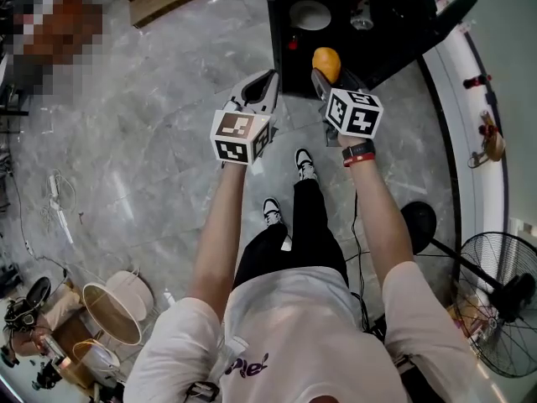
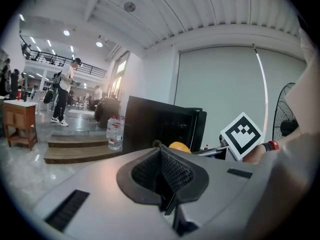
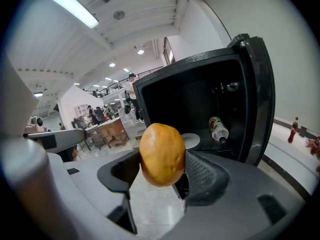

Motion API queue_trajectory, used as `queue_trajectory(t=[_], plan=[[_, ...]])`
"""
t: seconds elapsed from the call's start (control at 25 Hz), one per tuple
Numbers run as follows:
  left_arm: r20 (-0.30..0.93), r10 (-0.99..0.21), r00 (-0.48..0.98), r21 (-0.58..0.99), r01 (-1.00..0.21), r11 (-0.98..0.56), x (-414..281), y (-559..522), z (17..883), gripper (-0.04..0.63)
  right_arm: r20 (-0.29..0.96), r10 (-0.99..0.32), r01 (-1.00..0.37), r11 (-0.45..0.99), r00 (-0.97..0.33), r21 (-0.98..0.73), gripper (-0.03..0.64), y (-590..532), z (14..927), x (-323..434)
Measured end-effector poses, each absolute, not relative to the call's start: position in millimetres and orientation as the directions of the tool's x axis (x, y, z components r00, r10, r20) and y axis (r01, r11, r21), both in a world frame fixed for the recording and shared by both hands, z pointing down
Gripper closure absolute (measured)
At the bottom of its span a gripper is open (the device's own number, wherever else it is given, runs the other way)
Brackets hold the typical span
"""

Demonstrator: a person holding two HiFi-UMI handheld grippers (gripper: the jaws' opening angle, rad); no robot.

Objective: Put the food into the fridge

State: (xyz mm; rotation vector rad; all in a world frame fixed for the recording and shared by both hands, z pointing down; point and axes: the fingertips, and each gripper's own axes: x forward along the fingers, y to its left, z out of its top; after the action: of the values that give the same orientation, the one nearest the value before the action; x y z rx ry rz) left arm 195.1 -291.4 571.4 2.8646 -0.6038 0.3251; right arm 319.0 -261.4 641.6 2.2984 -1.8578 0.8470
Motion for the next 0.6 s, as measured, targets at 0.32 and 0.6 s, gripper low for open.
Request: queue_trajectory(t=[0.32,0.6], plan=[[0.252,-0.354,0.901,0.134,-0.395,-0.909,222.1,-326.7,594.2,0.577,0.462,-0.879,-0.926,-0.266,0.119,-0.268,0.321,-306.9,673.3,339.2],[0.257,-0.358,0.898,0.138,-0.401,-0.905,234.7,-354.8,613.5,0.577,0.469,-0.873,-0.927,-0.277,0.133,-0.254,0.321,-340.7,700.1,363.0]])
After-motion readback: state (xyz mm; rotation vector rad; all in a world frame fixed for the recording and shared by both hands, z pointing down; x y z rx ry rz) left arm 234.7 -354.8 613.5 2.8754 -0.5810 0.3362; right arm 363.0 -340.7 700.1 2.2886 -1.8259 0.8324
